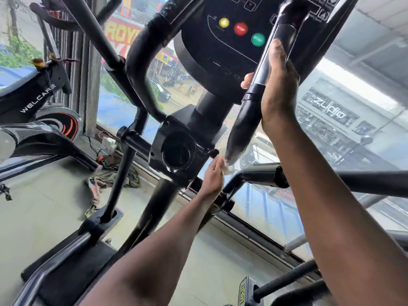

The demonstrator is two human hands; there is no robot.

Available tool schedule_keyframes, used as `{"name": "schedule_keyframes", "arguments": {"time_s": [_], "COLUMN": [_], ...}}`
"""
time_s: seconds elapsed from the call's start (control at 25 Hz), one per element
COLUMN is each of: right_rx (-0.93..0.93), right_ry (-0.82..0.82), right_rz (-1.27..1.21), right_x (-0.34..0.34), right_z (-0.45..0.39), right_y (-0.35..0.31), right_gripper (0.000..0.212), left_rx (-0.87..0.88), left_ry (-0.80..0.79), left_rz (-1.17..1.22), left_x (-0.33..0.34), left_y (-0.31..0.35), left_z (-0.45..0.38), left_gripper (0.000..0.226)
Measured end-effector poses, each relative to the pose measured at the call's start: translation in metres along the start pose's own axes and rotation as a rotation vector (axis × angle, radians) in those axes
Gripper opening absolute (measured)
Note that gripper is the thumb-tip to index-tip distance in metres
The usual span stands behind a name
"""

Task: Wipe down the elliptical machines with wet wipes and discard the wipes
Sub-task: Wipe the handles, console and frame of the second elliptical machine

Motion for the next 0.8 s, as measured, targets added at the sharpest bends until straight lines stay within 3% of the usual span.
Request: {"name": "schedule_keyframes", "arguments": {"time_s": [0.08, 0.24, 0.36, 0.52, 0.6, 0.68, 0.8], "right_rx": [-0.001, -0.018, -0.016, -0.038, -0.039, -0.041, -0.044], "right_ry": [-0.002, -0.026, -0.013, -0.011, -0.011, -0.005, 0.008], "right_rz": [0.032, -0.023, -0.045, -0.005, 0.0, -0.003, 0.011], "right_x": [-0.001, -0.001, 0.001, 0.0, 0.001, 0.001, 0.001], "right_z": [0.002, 0.005, 0.007, 0.008, 0.009, 0.008, 0.003], "right_y": [-0.003, -0.004, -0.006, -0.008, -0.008, -0.007, -0.005], "right_gripper": [0.035, 0.023, 0.024, 0.024, 0.024, 0.024, 0.027], "left_rx": [-0.025, 0.113, 0.097, 0.121, 0.121, 0.058, 0.051], "left_ry": [0.023, 0.085, 0.034, 0.076, 0.06, 0.047, 0.021], "left_rz": [0.005, 0.079, 0.019, -0.273, -0.276, -0.175, -0.009], "left_x": [0.002, 0.009, 0.001, -0.003, -0.002, -0.004, 0.002], "left_y": [-0.003, 0.016, 0.003, -0.022, -0.031, -0.025, 0.006], "left_z": [-0.005, -0.004, -0.014, -0.028, -0.033, -0.03, -0.012], "left_gripper": [0.038, 0.033, 0.043, 0.069, 0.073, 0.068, 0.041]}}
Point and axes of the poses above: each hand's wrist, its own z-axis away from the middle knuckle, its own x-axis out of the palm, y = z × x, the point moved 6 cm from there along -z, towards the middle knuckle, and after that the axes turned 9 degrees about z, right-handed, at the moved point
